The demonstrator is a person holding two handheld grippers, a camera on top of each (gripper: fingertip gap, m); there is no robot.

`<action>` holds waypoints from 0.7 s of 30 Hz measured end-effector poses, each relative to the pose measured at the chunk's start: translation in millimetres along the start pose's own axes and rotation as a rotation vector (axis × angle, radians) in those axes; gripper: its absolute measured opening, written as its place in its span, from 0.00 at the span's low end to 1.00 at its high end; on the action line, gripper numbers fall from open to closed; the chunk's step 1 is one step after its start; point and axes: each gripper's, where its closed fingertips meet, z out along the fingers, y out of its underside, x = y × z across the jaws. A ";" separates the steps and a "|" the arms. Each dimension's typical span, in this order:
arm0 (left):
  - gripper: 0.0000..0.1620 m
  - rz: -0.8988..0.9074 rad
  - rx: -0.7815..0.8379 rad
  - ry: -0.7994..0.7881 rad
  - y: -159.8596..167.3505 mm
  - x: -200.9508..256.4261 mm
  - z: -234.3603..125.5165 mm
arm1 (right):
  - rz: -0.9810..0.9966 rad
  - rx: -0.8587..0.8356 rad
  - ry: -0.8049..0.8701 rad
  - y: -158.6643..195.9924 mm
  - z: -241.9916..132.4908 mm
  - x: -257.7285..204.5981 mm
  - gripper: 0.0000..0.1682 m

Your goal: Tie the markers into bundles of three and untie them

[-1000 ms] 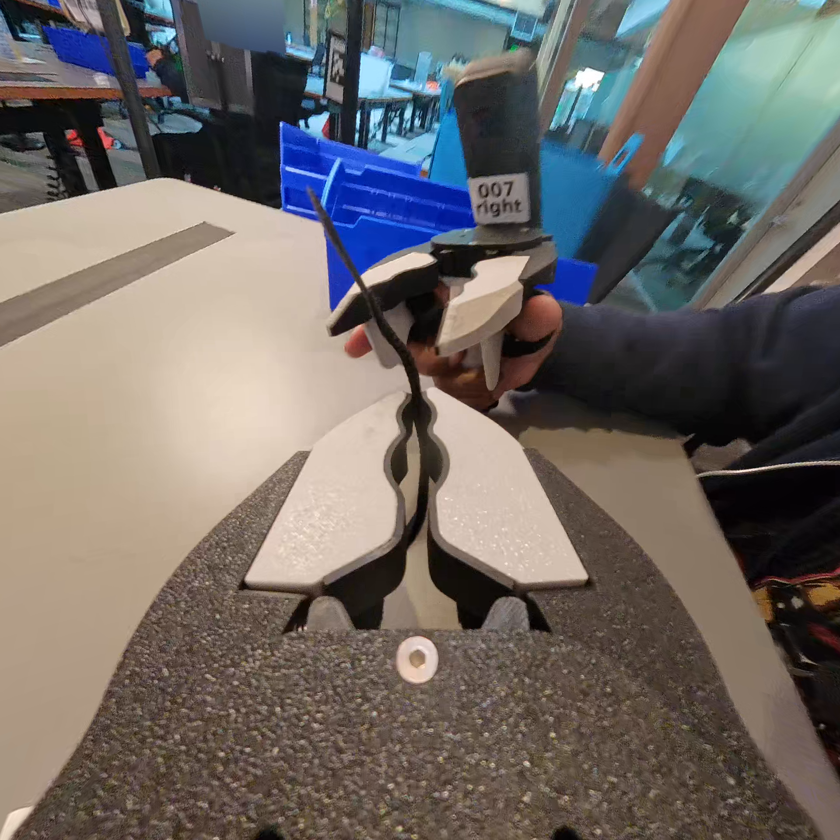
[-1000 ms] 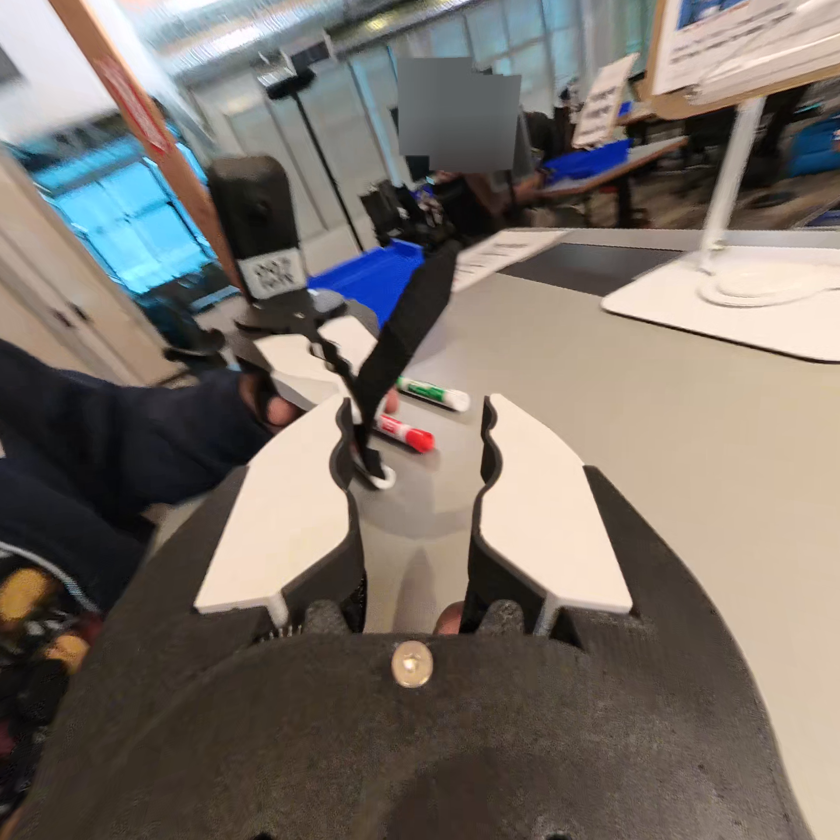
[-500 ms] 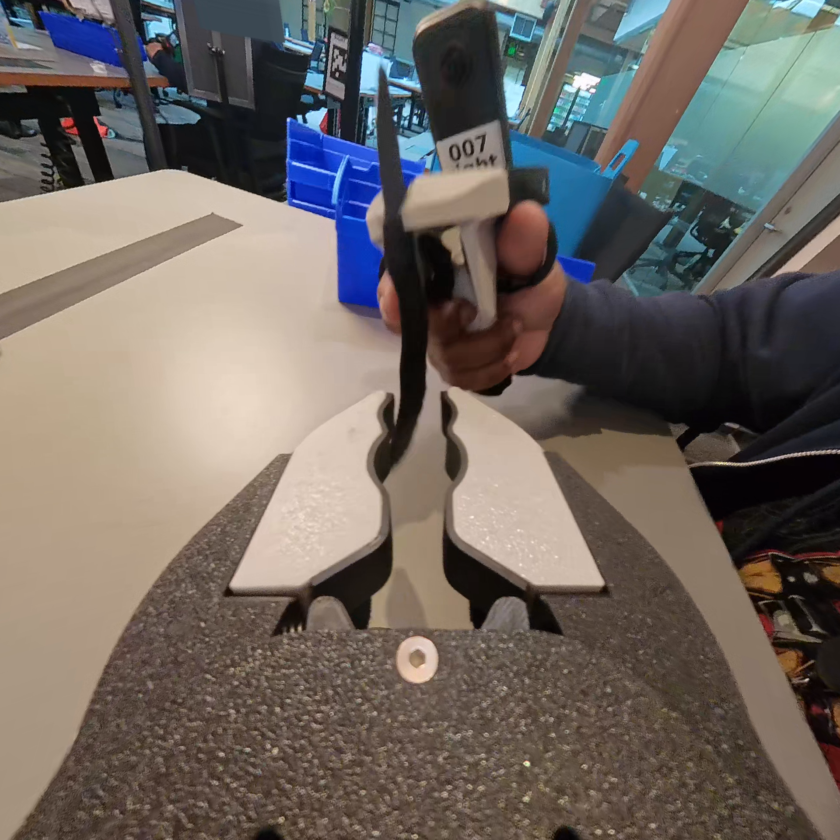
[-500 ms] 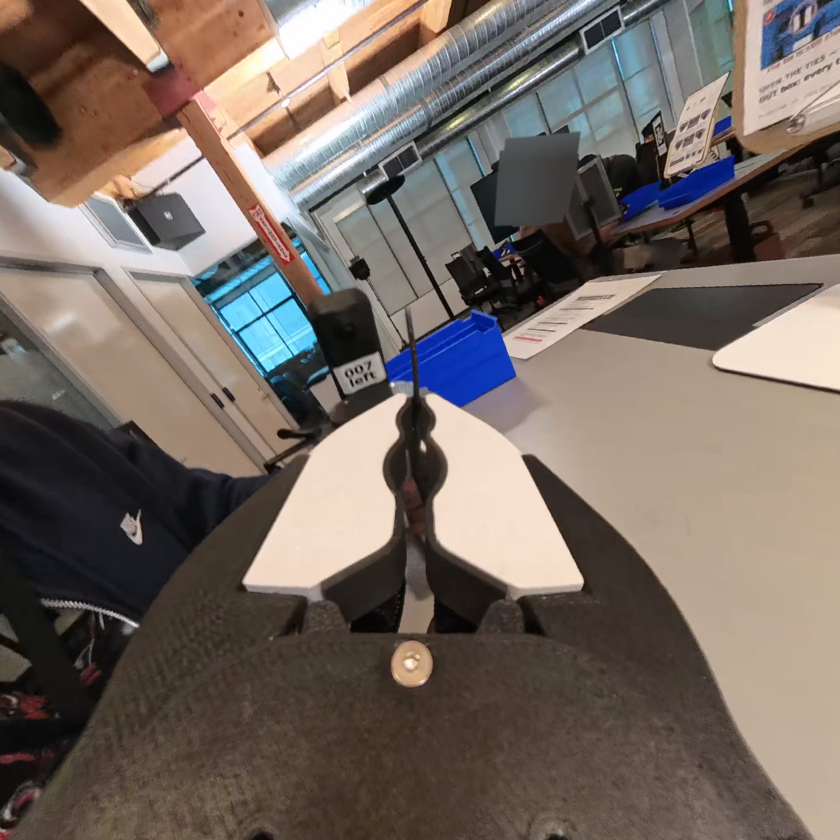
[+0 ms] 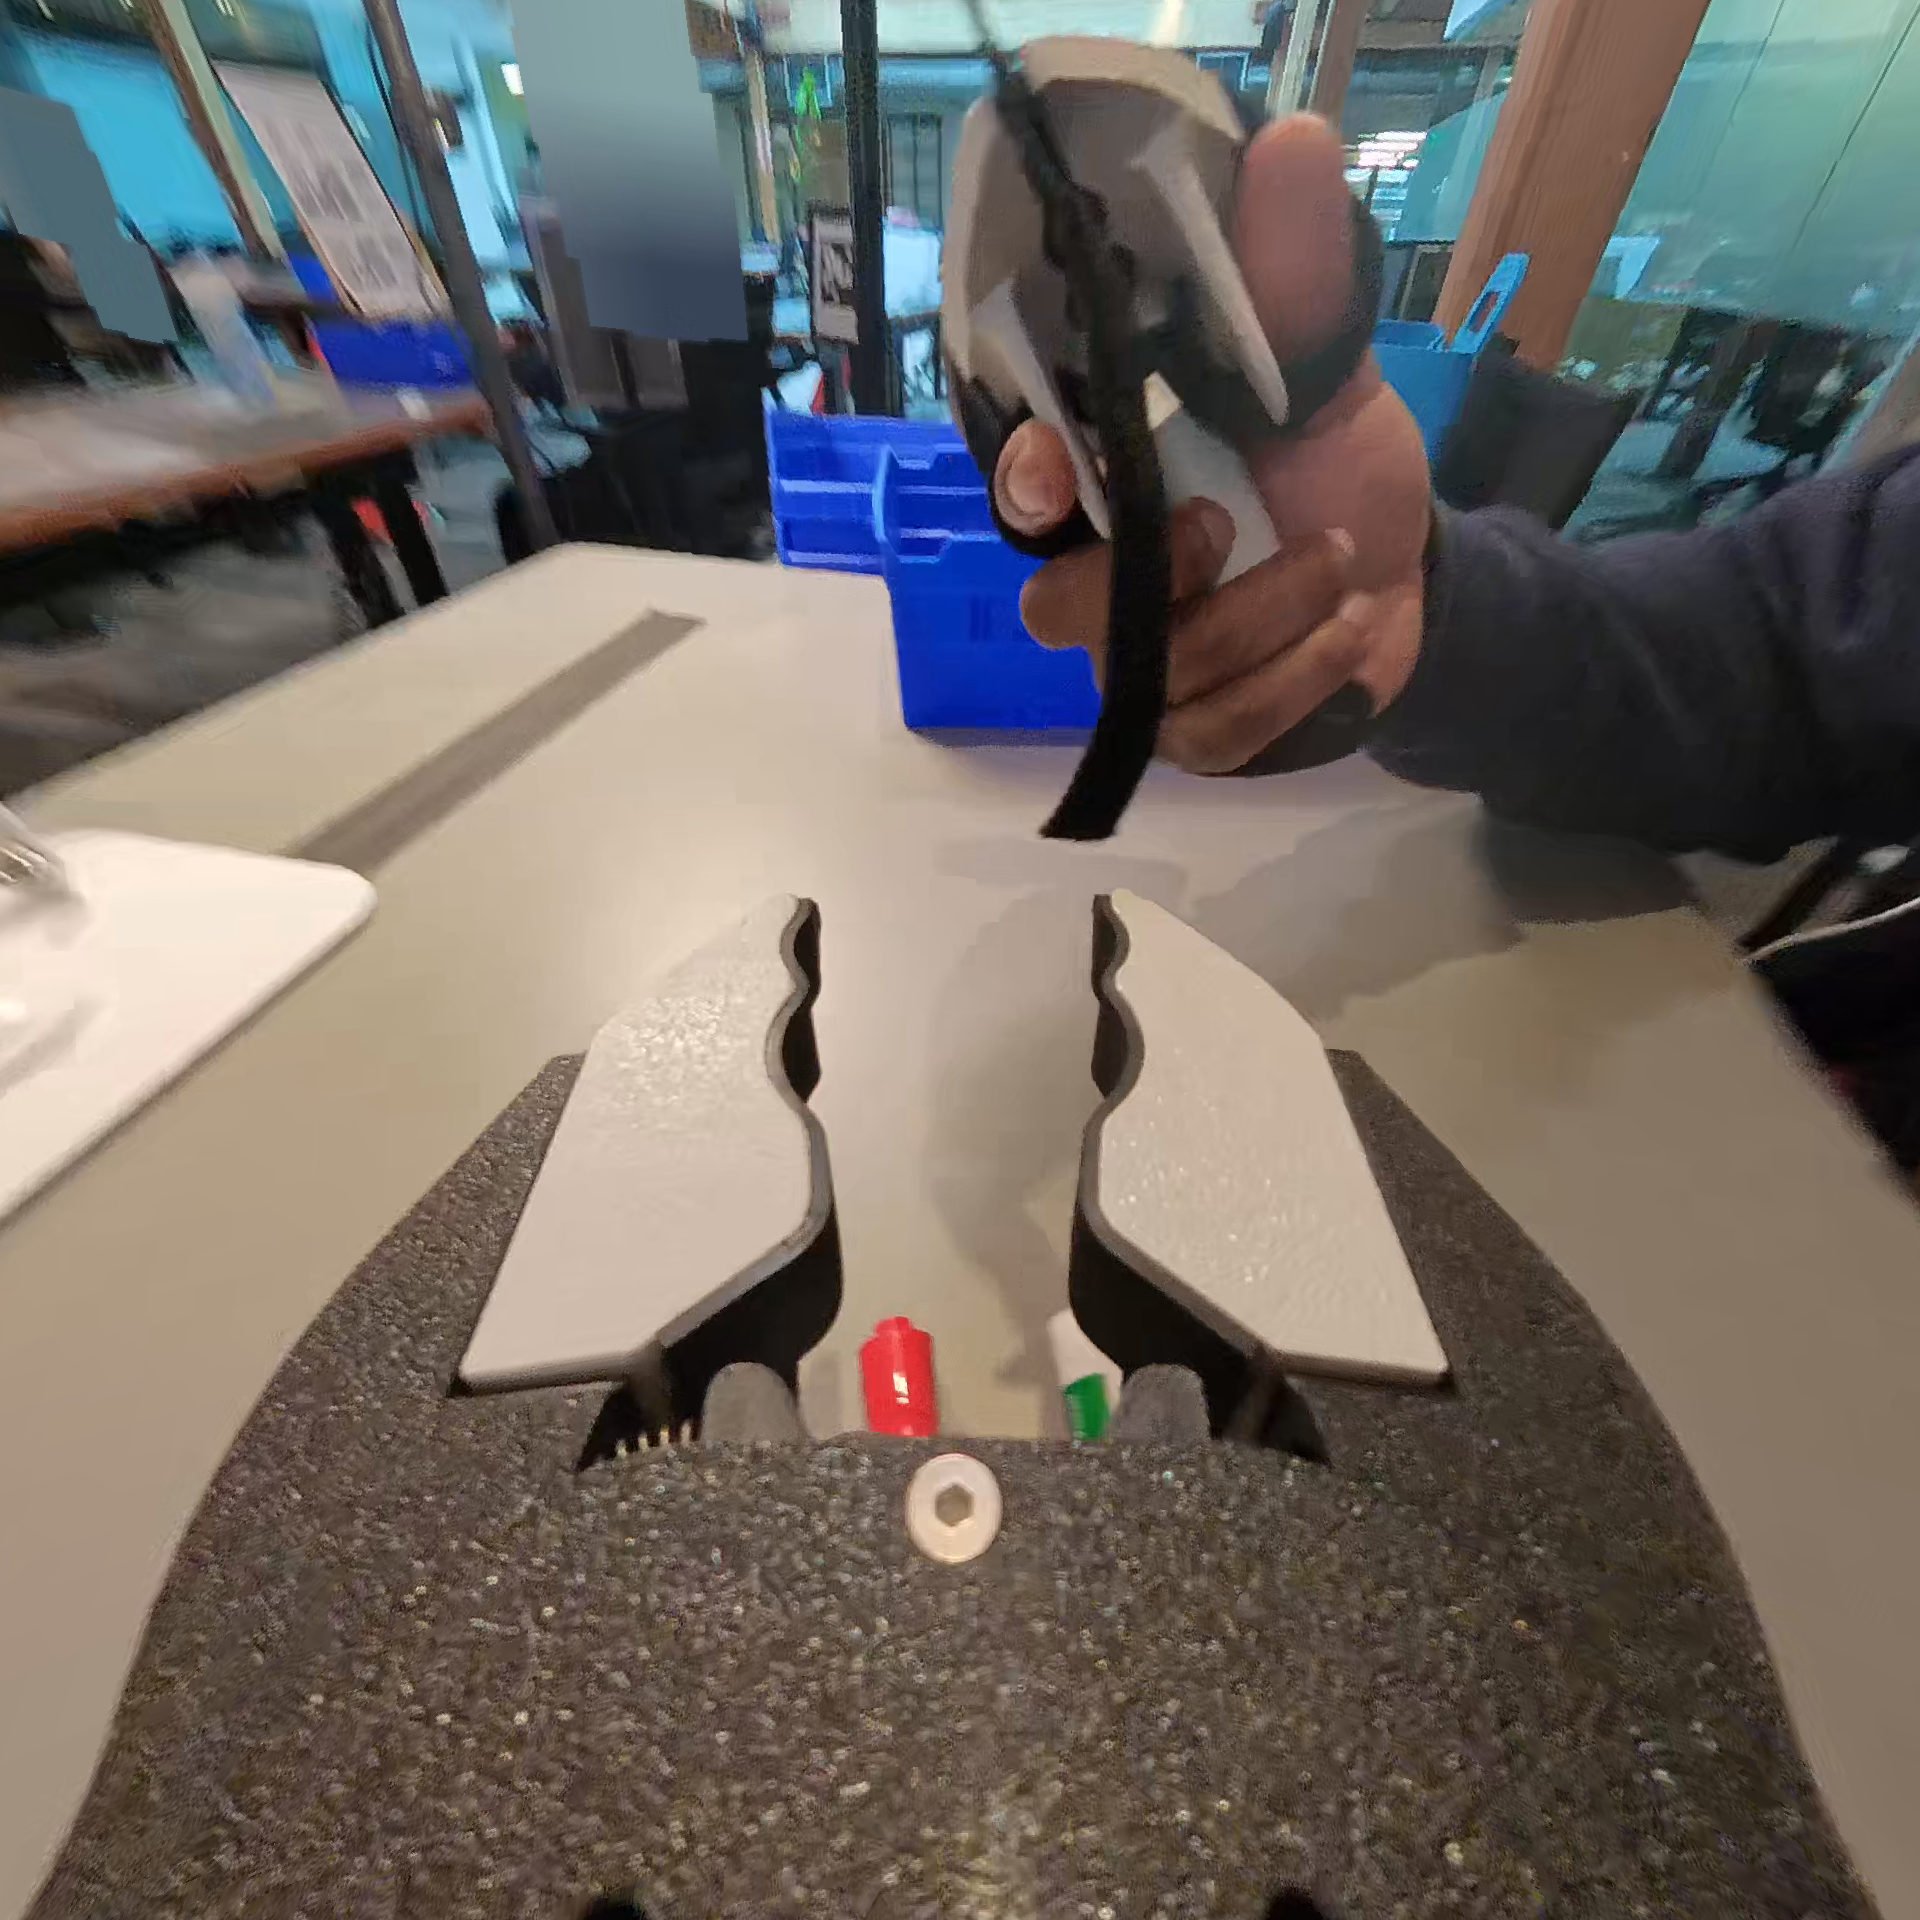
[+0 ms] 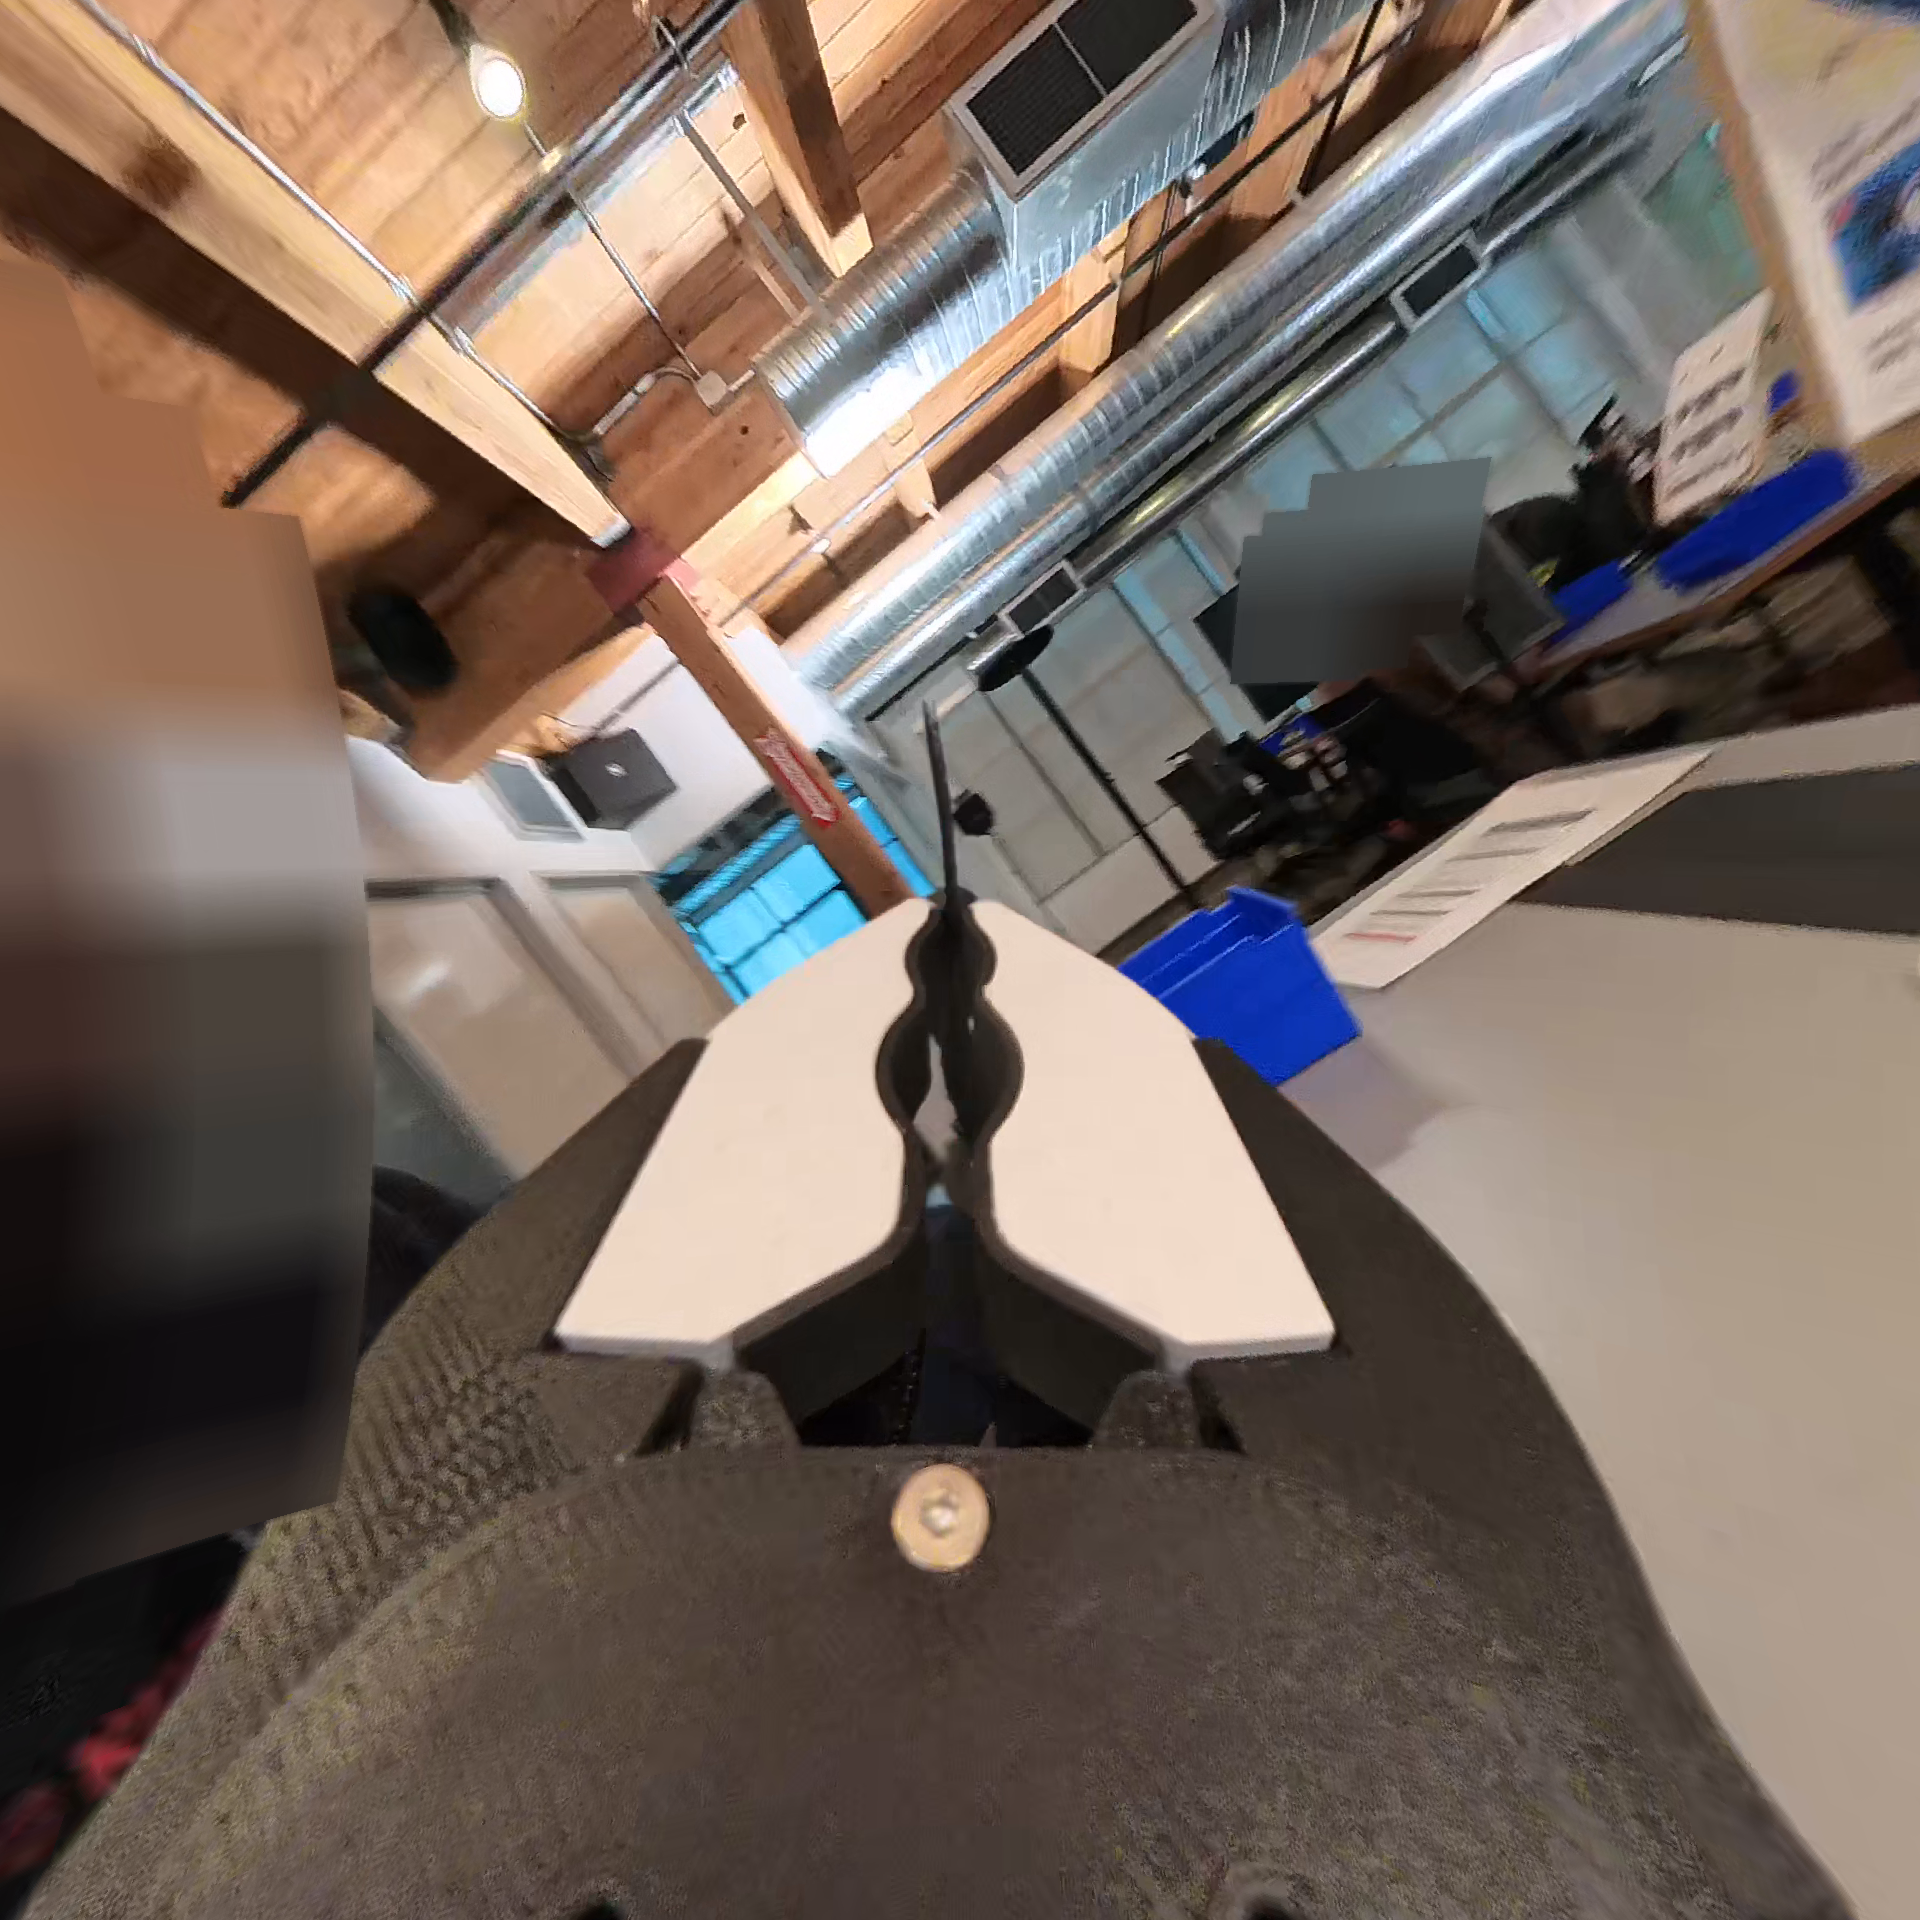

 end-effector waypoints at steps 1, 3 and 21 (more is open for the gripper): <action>0.33 -0.068 -0.016 0.030 -0.4 2.9 1.0 | -0.074 0.001 0.026 -0.1 -1.4 0.2 0.00; 0.32 -0.207 -0.022 0.082 -3.2 7.8 0.7 | -0.226 -0.002 0.071 -1.5 -6.2 0.5 0.01; 0.27 -0.949 0.244 0.499 -32.5 32.4 16.9 | -1.154 -0.317 -0.077 88.7 -9.1 -42.0 0.01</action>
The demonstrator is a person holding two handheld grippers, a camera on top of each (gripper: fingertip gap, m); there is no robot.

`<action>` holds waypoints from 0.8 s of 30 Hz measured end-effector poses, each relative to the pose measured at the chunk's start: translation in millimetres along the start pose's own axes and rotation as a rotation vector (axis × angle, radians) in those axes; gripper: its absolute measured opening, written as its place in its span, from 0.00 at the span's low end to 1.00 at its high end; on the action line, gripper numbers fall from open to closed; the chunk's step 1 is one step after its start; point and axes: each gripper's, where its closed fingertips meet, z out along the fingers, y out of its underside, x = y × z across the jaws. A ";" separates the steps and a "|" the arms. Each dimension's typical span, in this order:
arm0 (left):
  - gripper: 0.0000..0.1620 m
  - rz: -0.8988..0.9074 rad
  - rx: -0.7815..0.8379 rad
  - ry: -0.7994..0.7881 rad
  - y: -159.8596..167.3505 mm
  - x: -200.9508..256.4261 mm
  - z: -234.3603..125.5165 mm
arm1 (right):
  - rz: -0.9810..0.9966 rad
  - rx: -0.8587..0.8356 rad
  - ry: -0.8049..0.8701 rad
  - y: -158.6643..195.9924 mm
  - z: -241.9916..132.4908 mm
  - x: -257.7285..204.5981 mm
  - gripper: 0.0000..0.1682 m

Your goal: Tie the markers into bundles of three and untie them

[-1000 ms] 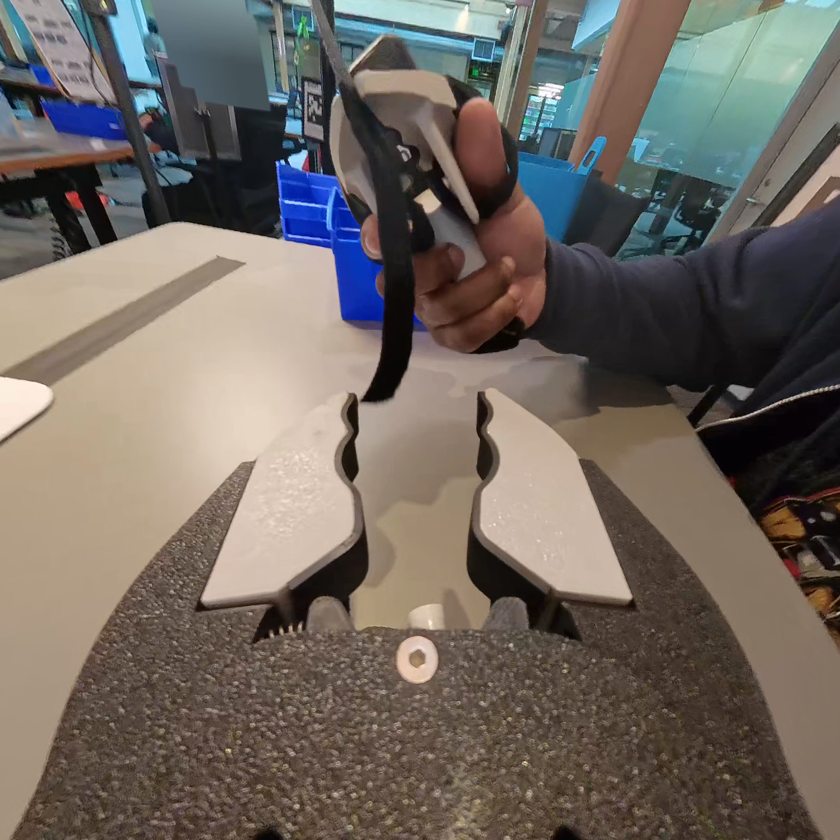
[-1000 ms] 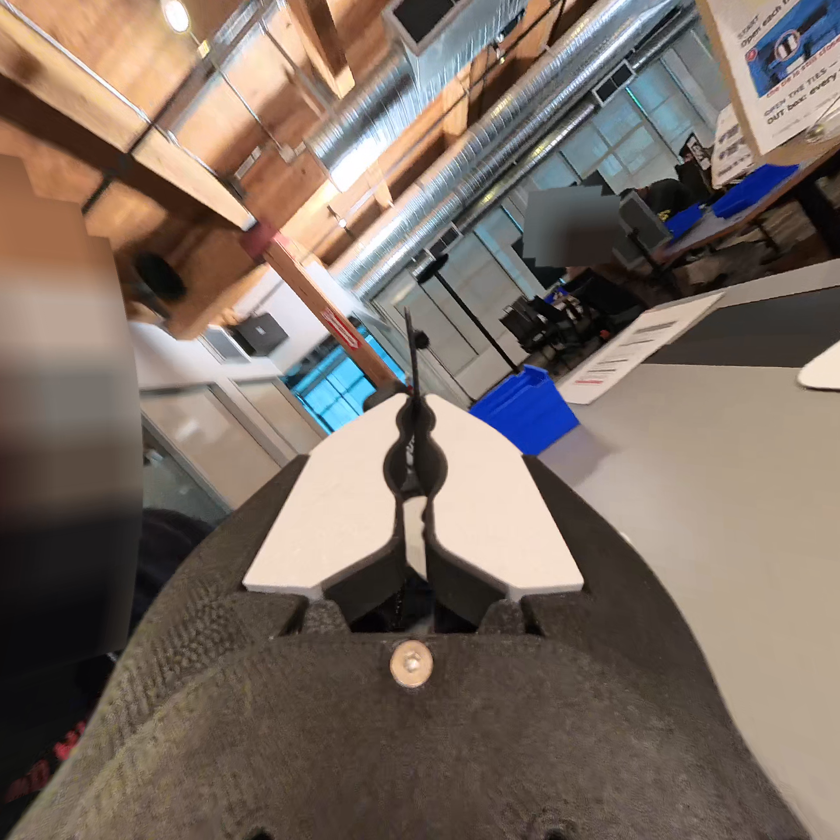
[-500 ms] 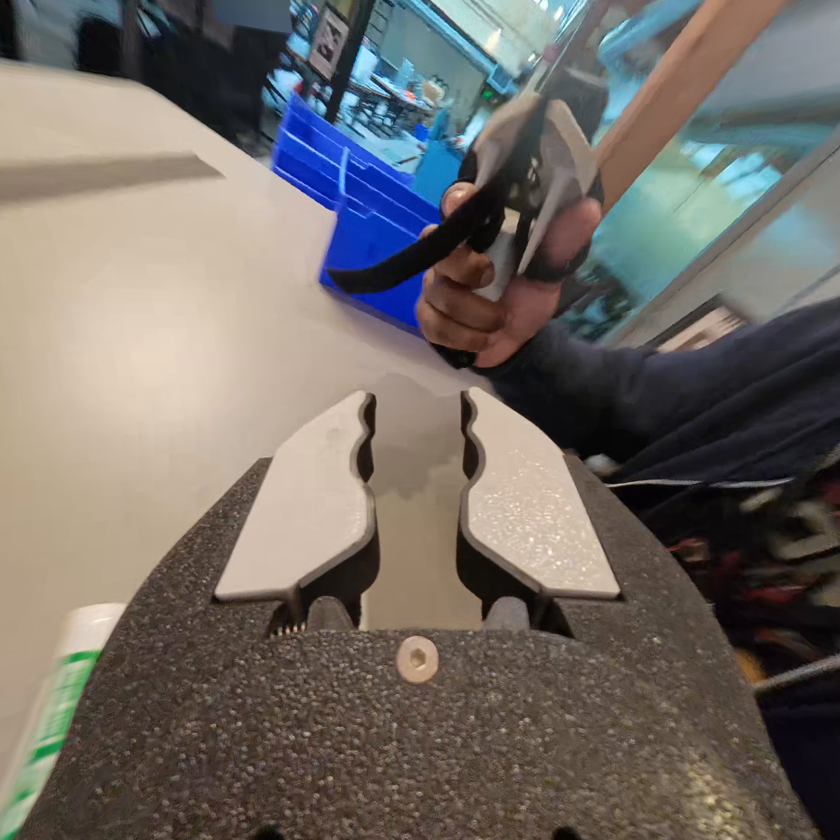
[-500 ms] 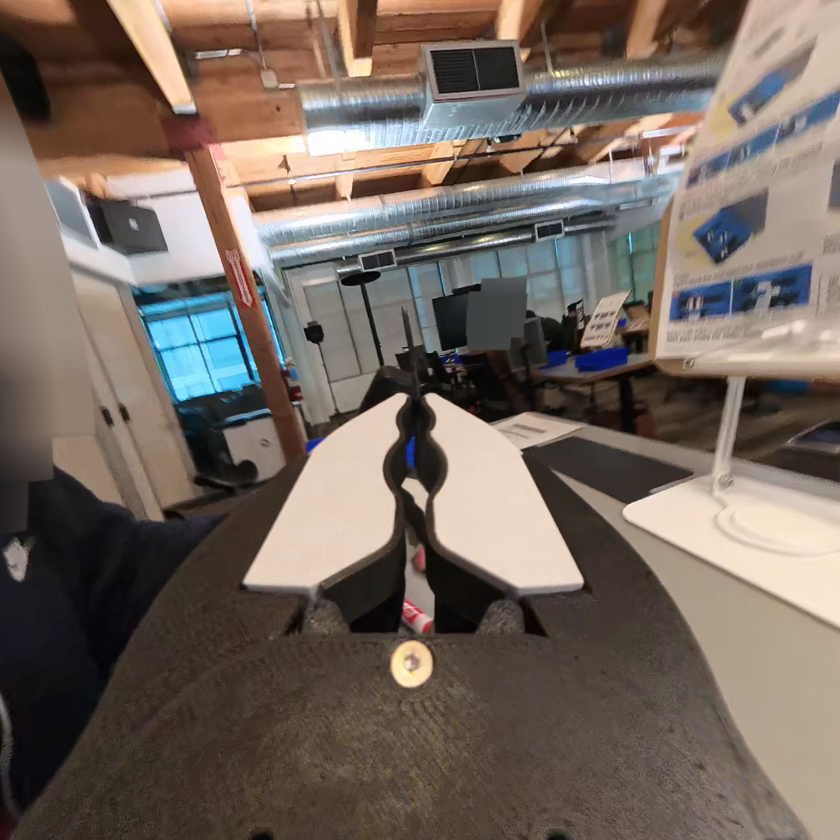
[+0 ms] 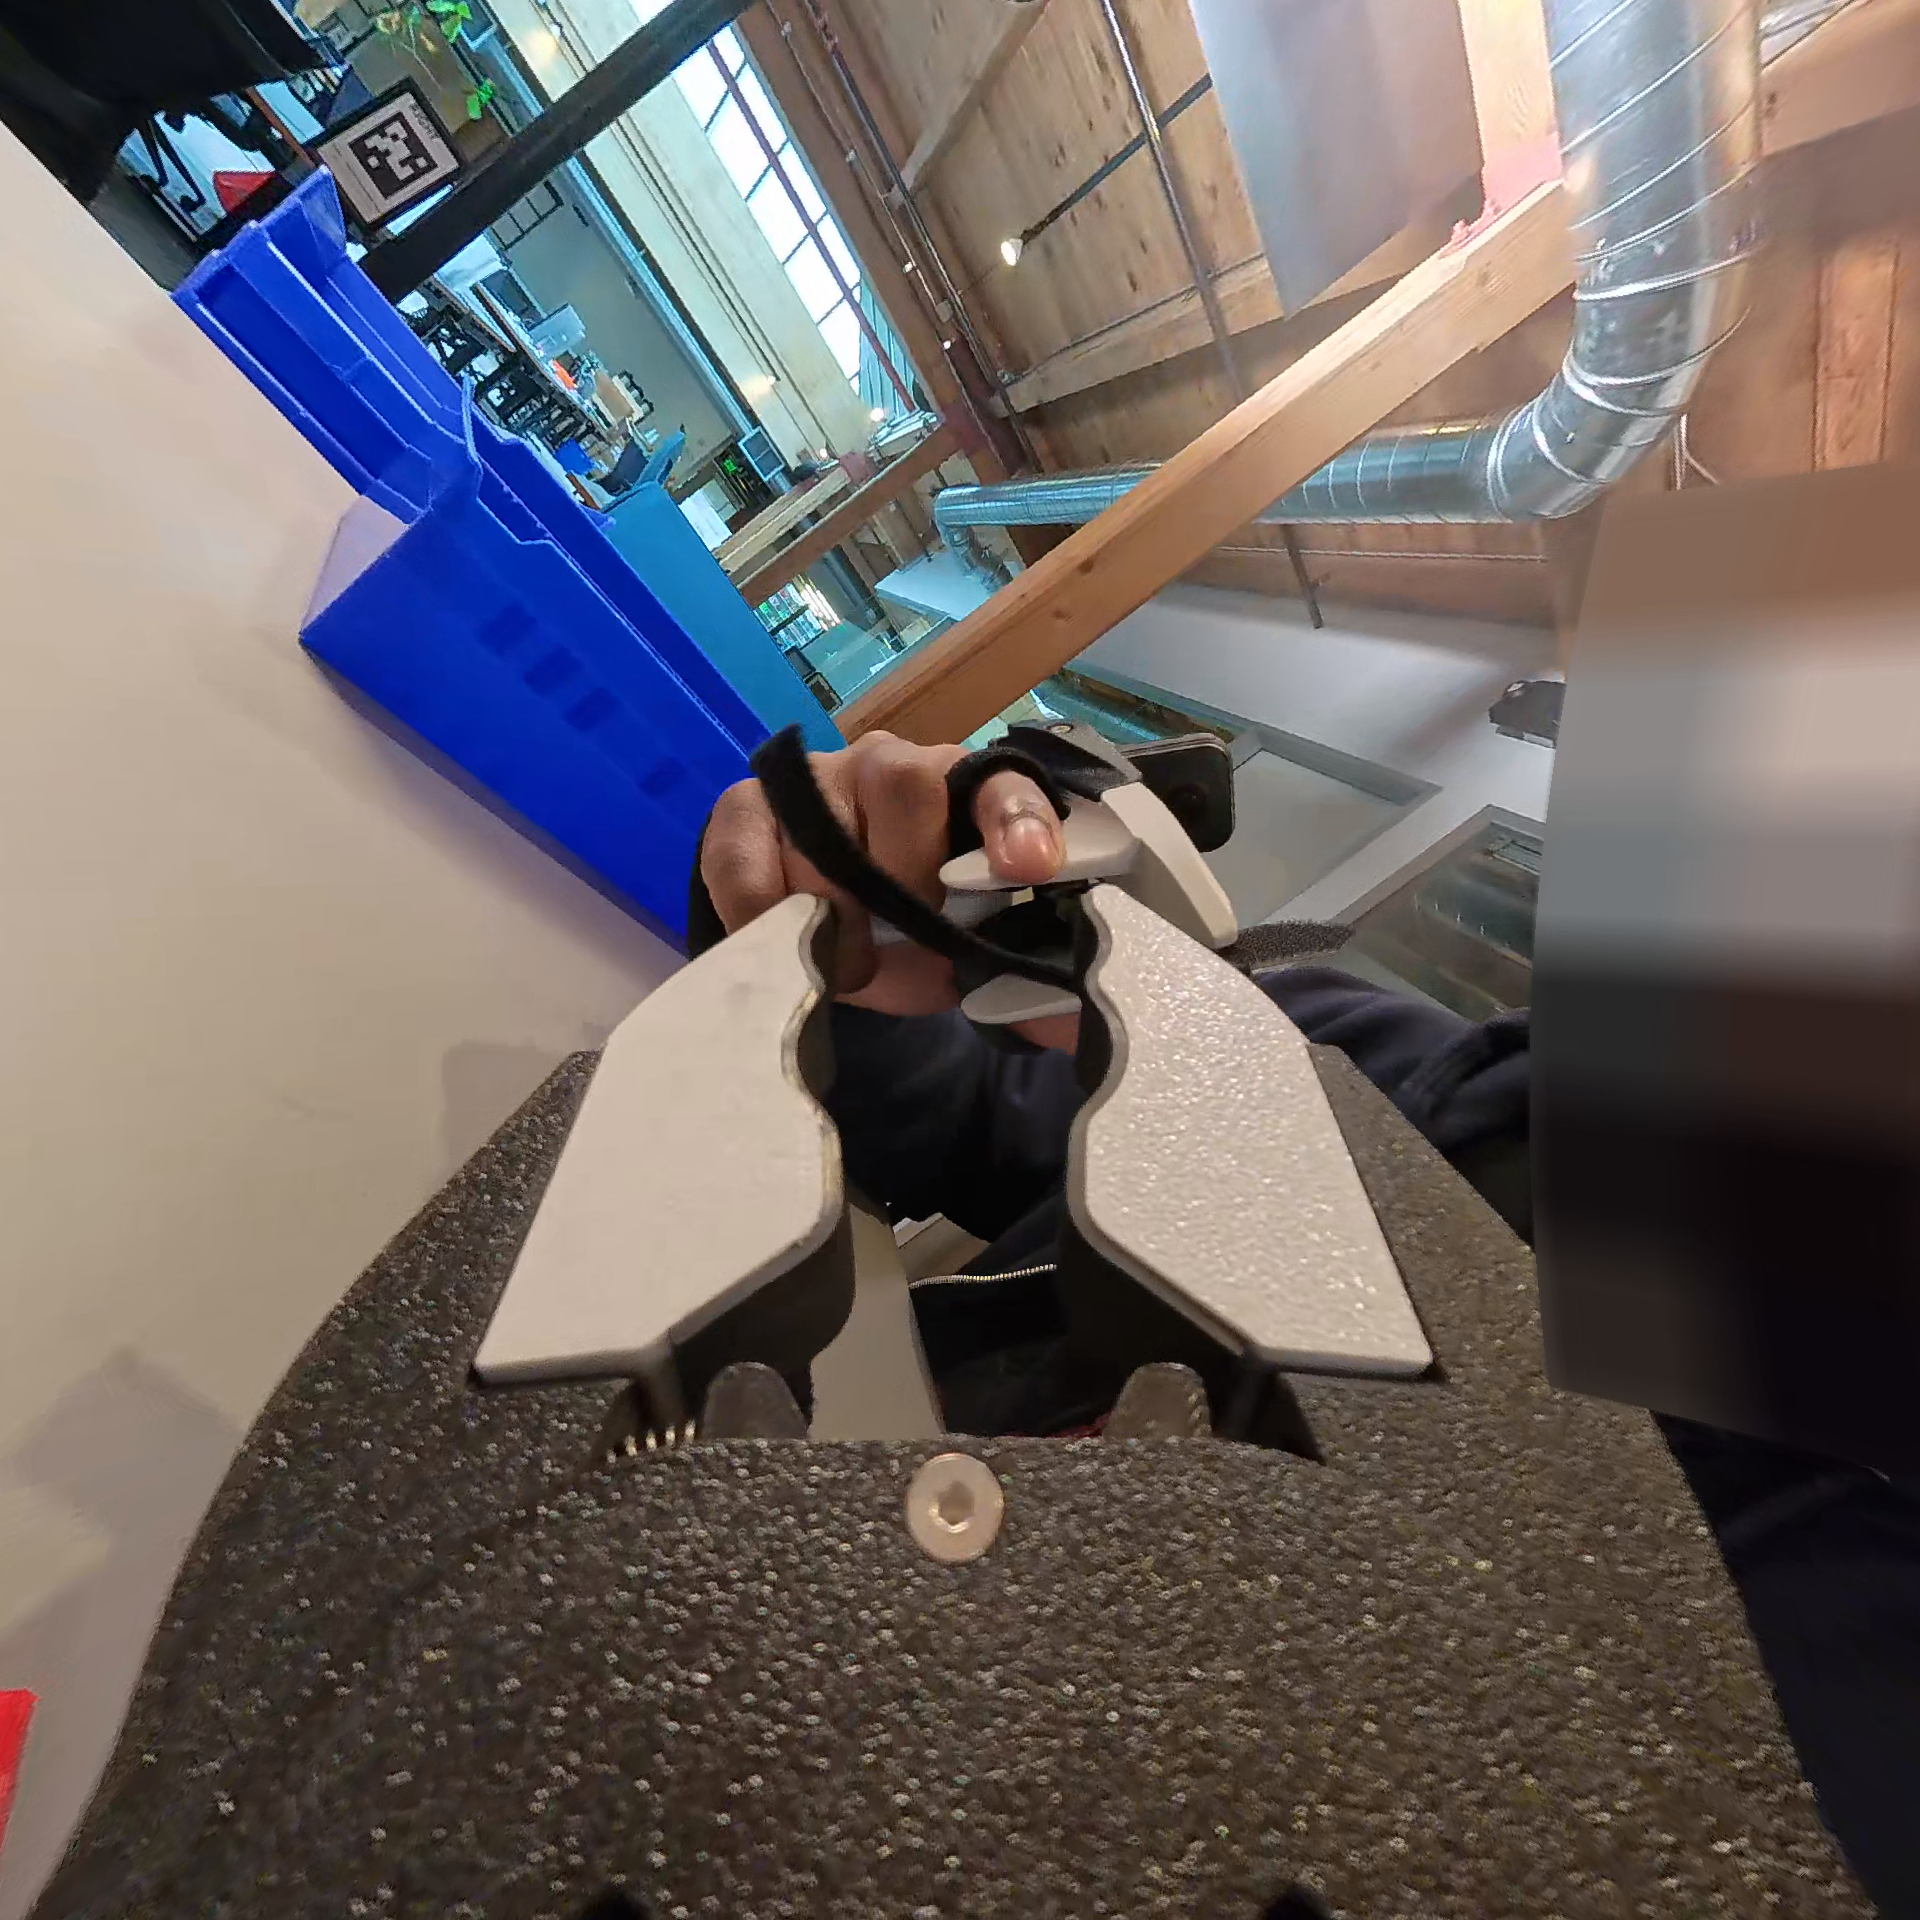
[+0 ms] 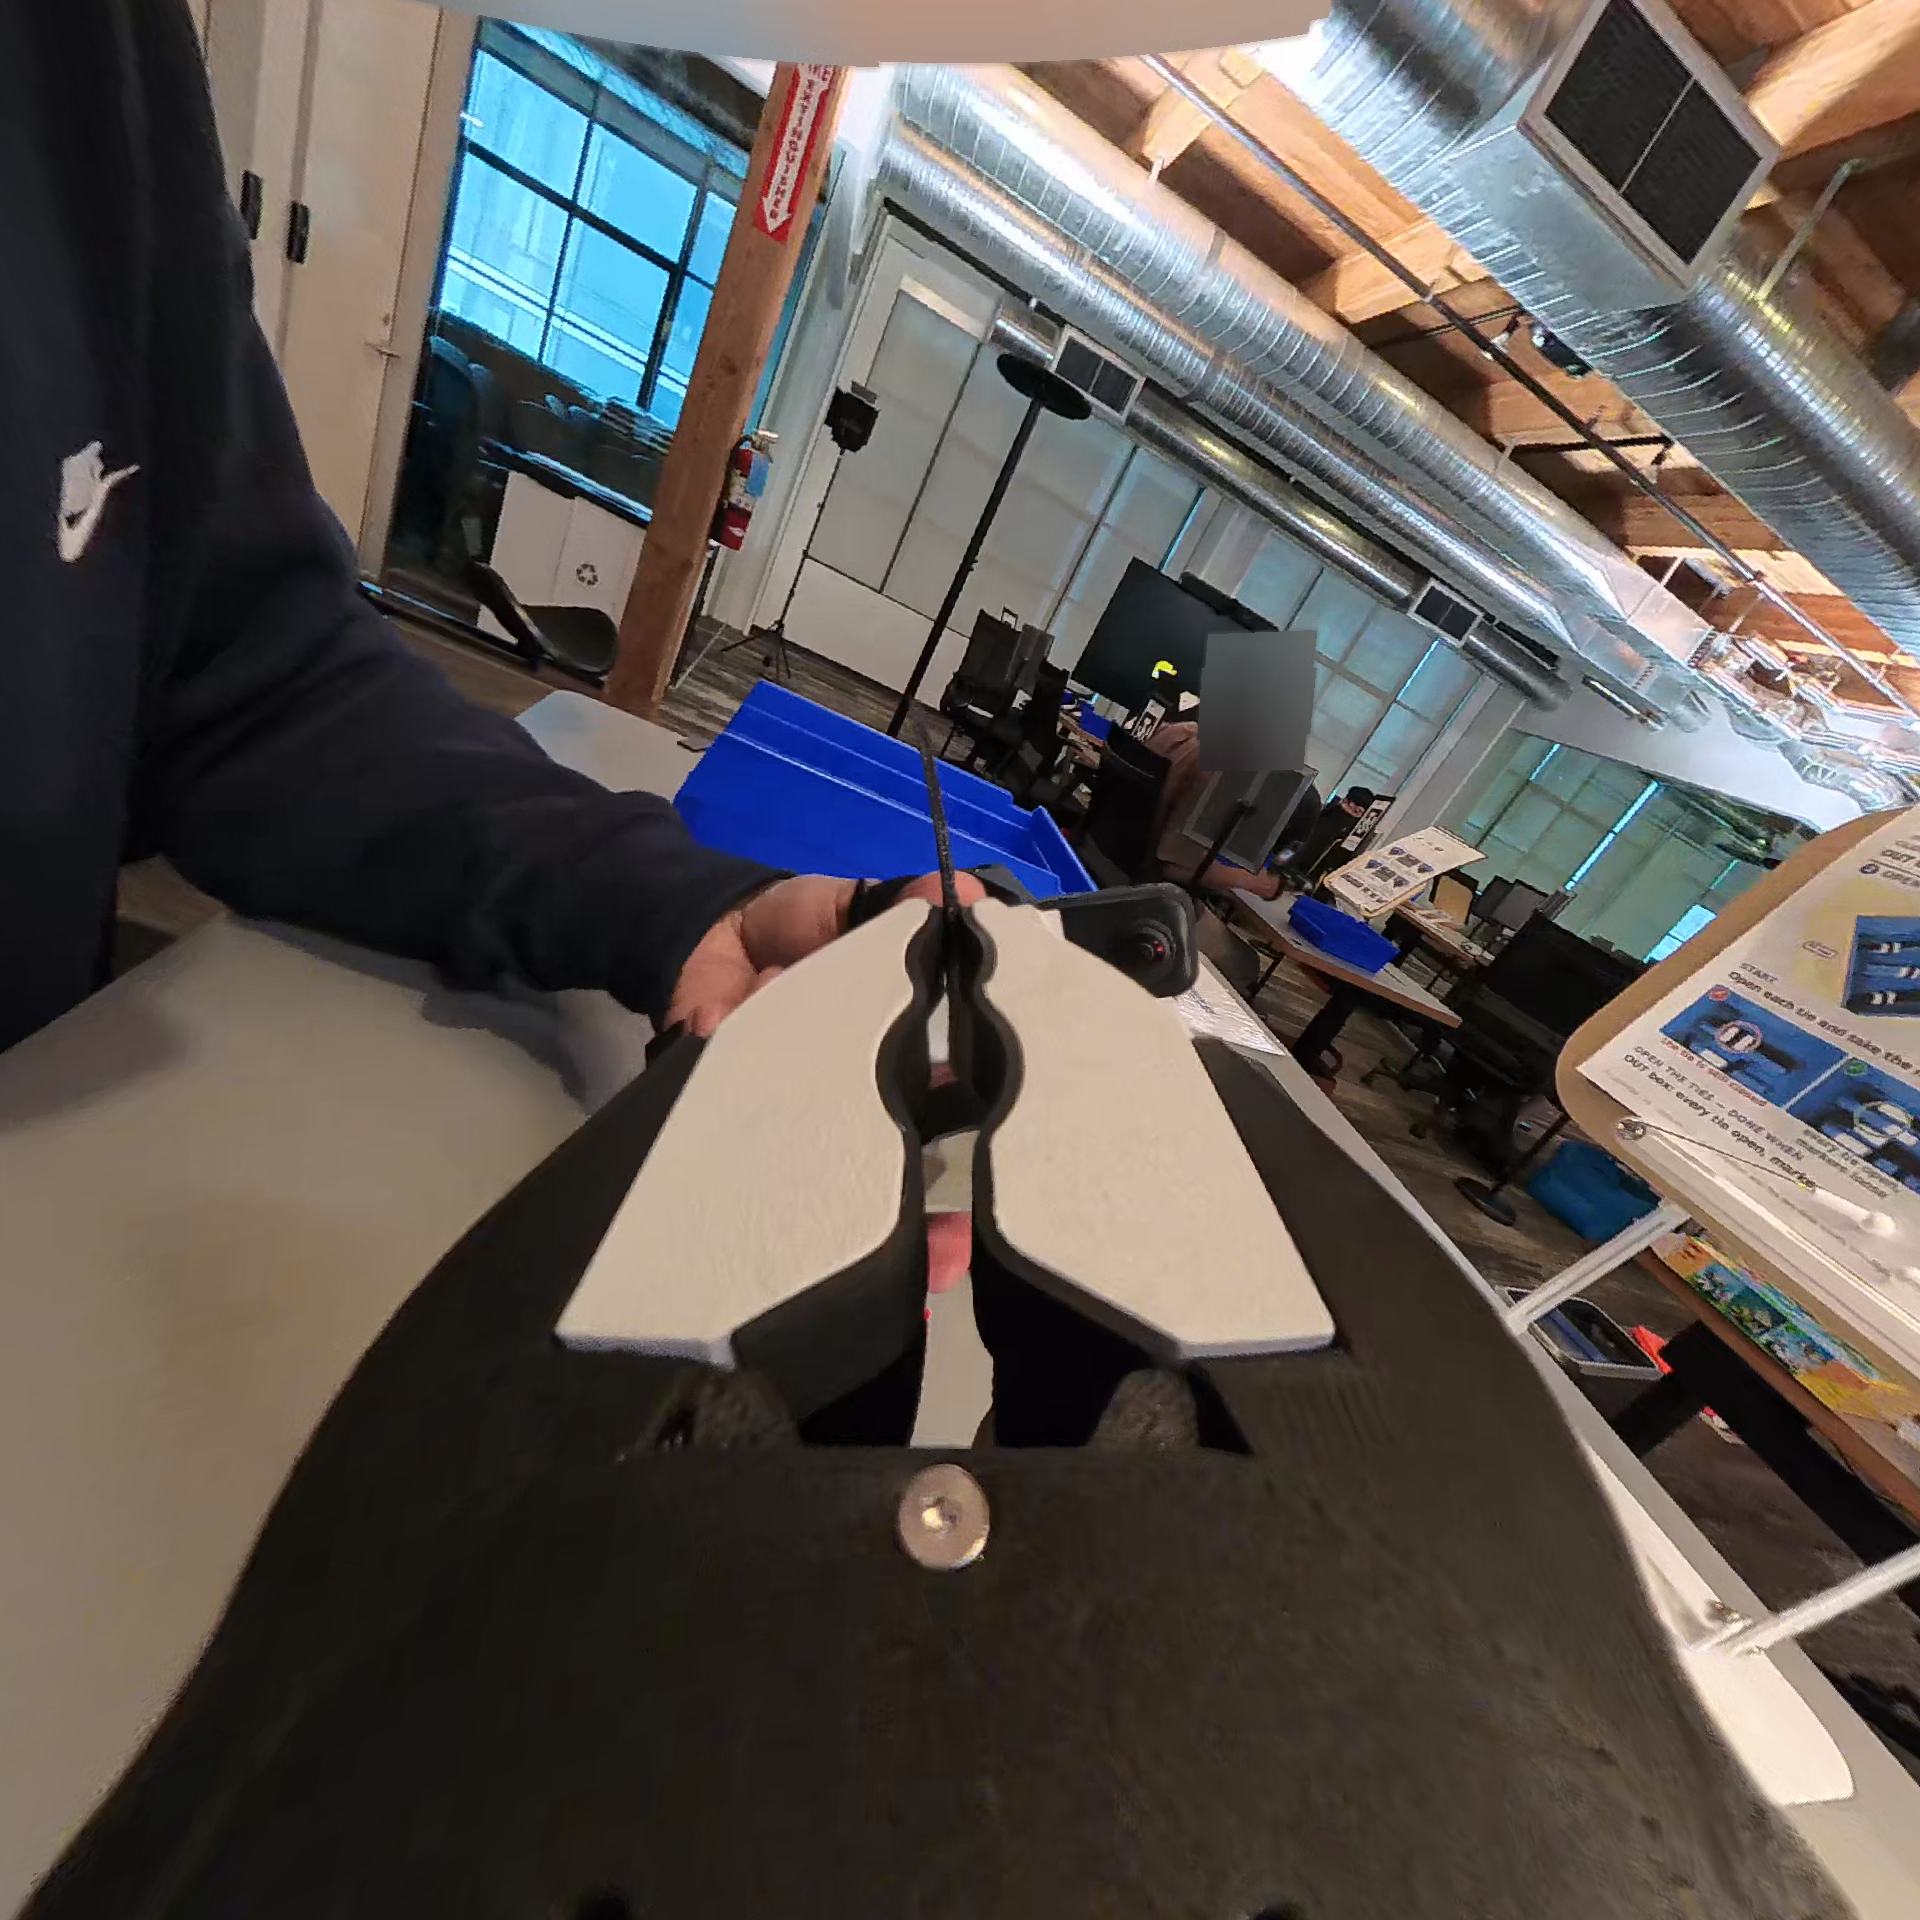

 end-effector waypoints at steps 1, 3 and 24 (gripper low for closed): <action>0.27 0.001 -0.006 0.002 0.8 0.1 -0.2 | -0.010 -0.008 0.002 1.2 0.0 -0.4 0.01; 0.27 -0.003 -0.006 0.013 0.6 1.1 -0.6 | -0.026 -0.020 -0.003 3.8 -0.2 -2.2 0.01; 0.01 0.778 -0.175 -0.407 7.0 -28.2 -8.2 | 0.428 -0.066 -0.165 27.7 0.9 -10.5 0.01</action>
